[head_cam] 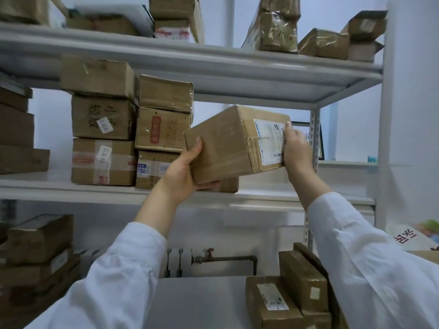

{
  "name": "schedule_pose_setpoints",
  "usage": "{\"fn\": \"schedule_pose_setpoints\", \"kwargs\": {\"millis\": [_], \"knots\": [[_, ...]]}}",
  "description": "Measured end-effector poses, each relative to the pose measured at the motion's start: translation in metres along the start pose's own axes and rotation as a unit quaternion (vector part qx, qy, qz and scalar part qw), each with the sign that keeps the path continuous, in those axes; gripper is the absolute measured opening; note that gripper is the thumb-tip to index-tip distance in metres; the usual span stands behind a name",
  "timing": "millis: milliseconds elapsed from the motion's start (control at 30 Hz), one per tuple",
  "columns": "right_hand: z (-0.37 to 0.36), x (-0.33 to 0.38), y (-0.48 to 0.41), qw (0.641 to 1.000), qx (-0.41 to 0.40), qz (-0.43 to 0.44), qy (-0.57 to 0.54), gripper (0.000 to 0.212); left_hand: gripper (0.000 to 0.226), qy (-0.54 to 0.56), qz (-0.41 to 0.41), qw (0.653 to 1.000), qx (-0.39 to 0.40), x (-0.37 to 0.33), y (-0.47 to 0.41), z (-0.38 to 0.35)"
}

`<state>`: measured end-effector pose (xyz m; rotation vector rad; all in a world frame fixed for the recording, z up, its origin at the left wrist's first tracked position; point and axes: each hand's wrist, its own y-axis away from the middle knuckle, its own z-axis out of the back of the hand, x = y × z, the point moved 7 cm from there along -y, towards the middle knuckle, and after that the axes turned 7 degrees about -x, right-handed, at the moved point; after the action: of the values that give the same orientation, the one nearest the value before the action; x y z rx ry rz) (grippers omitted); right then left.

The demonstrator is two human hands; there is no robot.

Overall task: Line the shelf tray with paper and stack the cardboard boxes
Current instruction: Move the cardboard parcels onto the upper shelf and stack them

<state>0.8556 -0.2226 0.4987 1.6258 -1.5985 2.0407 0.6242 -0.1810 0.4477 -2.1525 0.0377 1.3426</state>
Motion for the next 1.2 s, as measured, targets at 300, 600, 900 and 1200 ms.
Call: {"fn": "schedule_pose_setpoints", "kwargs": {"millis": [300, 600, 900, 1200], "knots": [[-0.038, 0.019, 0.001, 0.984, 0.100, 0.037, -0.146, 0.052, 0.043, -0.028, -0.123, 0.990, -0.063, -0.045, -0.033, -0.024], [-0.064, 0.001, -0.018, 0.963, 0.179, 0.024, -0.199, 0.012, 0.054, -0.089, -0.165, 0.973, -0.133, -0.050, -0.073, -0.024], [-0.111, -0.024, -0.032, 0.942, 0.249, -0.026, -0.222, 0.030, 0.057, -0.250, -0.215, 0.913, -0.242, -0.050, -0.095, -0.013], [-0.136, -0.035, -0.040, 0.937, 0.254, -0.078, -0.229, 0.025, 0.067, -0.348, -0.149, 0.882, -0.280, -0.036, -0.107, 0.019]]}}
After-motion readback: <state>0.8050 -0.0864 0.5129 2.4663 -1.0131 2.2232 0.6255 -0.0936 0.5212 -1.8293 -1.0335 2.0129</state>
